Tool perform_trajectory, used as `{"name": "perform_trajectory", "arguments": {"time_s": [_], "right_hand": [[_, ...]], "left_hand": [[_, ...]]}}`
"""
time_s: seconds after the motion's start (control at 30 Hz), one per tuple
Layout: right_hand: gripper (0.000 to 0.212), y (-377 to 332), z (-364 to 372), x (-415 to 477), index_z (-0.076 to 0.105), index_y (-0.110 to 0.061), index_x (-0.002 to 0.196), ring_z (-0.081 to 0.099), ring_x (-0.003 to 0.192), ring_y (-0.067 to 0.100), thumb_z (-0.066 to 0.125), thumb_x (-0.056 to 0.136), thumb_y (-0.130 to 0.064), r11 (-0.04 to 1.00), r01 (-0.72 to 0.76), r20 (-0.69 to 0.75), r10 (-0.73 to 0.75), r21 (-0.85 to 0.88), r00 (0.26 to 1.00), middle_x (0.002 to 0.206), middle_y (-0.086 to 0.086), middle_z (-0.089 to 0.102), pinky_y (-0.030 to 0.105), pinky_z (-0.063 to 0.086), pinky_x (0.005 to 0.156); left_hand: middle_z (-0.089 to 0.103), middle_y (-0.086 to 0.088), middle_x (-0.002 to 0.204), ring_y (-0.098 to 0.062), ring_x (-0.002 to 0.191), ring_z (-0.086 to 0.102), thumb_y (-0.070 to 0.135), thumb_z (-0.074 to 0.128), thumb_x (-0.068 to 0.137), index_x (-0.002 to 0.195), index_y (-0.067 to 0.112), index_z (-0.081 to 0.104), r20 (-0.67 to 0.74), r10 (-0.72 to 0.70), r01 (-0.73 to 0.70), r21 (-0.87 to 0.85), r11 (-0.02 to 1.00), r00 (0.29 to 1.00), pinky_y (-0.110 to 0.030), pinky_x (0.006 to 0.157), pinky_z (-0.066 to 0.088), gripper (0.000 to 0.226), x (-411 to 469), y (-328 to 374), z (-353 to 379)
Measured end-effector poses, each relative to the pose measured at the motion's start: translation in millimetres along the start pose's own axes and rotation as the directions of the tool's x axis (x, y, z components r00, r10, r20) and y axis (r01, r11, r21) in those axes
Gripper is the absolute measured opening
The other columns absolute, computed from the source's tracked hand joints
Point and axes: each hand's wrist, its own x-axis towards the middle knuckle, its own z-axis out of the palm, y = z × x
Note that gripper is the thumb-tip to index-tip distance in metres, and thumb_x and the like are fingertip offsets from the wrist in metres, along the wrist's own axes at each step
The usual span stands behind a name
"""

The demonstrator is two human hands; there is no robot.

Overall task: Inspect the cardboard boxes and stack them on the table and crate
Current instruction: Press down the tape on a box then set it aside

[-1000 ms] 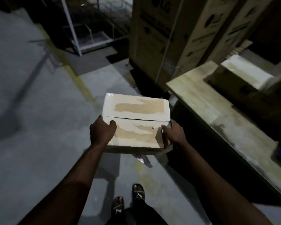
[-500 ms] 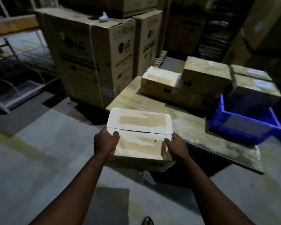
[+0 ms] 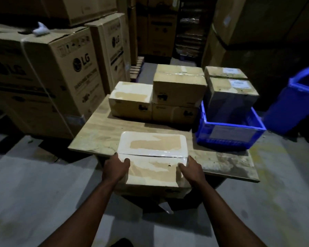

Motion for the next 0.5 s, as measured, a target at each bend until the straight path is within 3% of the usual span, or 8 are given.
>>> {"name": "perform_trajectory", "arguments": {"time_s": [0.33,0.5], "right_hand": [[0.041,-14,8,95,0.054,-0.016,0.127,0.057,0.118,0.03,0.06,0.091,-0.034,0.994,-0.106,-0.017,0.105,-0.019,0.994,0.131,0.008,0.062,0.033,0.045,0.09],[0.041,-28,24,140,0.053,-0.018,0.127,0.059,0.115,0.032,0.061,0.09,-0.034,0.988,-0.156,-0.101,0.154,-0.019,0.983,0.128,0.009,0.063,0.034,0.045,0.087]], "left_hand": [[0.069,-0.01,0.096,-0.034,0.095,0.062,0.049,0.044,0.066,0.092,0.013,0.063,0.095,0.036,-0.038,0.013,0.999,0.995,-0.034,0.076,0.048,0.049,112,30,34],[0.069,-0.014,0.103,-0.037,0.098,0.06,0.039,0.053,0.08,0.101,0.009,0.062,0.117,0.085,-0.088,0.019,0.996,0.989,-0.034,0.076,0.044,0.038,171,39,46]]}}
